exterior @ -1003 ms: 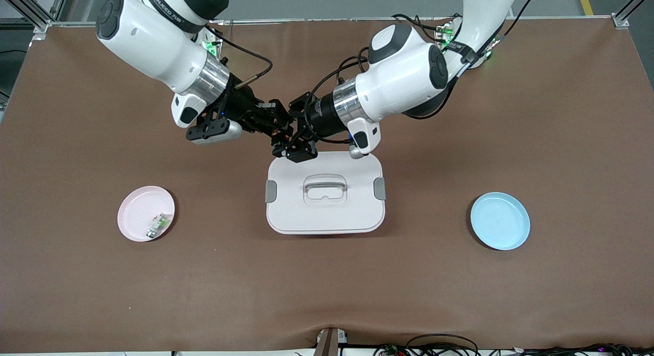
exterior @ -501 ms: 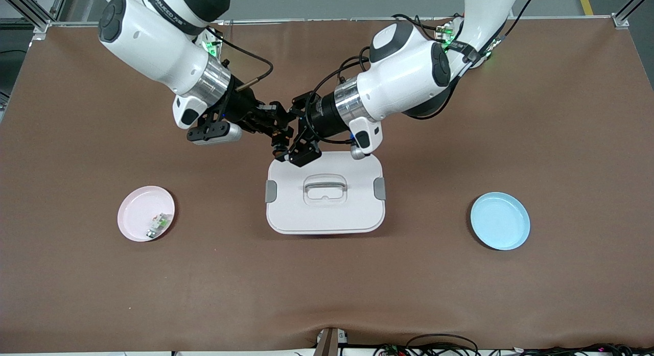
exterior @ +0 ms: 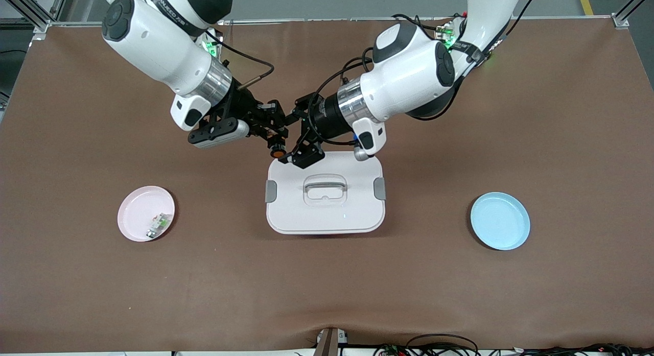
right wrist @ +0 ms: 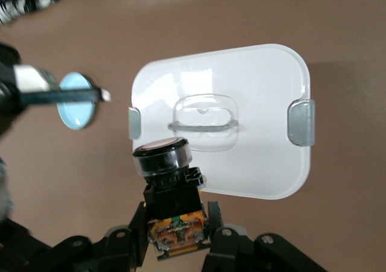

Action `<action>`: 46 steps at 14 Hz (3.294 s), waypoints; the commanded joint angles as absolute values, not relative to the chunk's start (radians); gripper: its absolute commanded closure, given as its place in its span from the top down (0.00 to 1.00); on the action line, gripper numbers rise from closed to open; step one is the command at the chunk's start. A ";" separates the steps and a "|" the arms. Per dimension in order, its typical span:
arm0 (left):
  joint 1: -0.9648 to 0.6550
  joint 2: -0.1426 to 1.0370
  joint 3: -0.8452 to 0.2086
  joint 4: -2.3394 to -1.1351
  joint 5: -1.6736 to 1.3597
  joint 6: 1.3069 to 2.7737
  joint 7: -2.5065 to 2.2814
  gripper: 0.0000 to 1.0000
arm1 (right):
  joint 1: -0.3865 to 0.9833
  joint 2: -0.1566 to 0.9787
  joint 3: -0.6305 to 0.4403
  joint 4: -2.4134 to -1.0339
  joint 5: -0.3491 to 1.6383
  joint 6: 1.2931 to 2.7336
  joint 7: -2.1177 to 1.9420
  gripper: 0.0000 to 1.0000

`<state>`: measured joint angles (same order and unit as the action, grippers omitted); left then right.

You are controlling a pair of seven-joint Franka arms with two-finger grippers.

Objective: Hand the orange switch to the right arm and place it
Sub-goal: 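Grasp the switch with the right gripper while the left gripper releases it, then carry the switch with the right gripper while the left gripper withdraws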

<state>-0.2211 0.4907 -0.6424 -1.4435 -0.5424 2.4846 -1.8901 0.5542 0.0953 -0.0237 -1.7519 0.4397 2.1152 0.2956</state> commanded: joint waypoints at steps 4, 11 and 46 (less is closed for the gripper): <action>-0.101 0.321 -0.632 -1.580 -0.492 2.329 -1.832 1.00 | 0.497 0.084 -0.038 -1.741 0.218 1.878 -0.009 0.00; 0.119 0.111 -0.630 -1.722 -0.435 2.028 -1.504 1.00 | 0.379 0.081 -0.040 -1.749 0.135 1.798 -0.472 0.00; 0.669 0.020 -0.427 -1.789 -0.061 1.784 -0.103 1.00 | -0.100 0.390 -0.038 -2.095 0.009 2.568 -1.499 0.00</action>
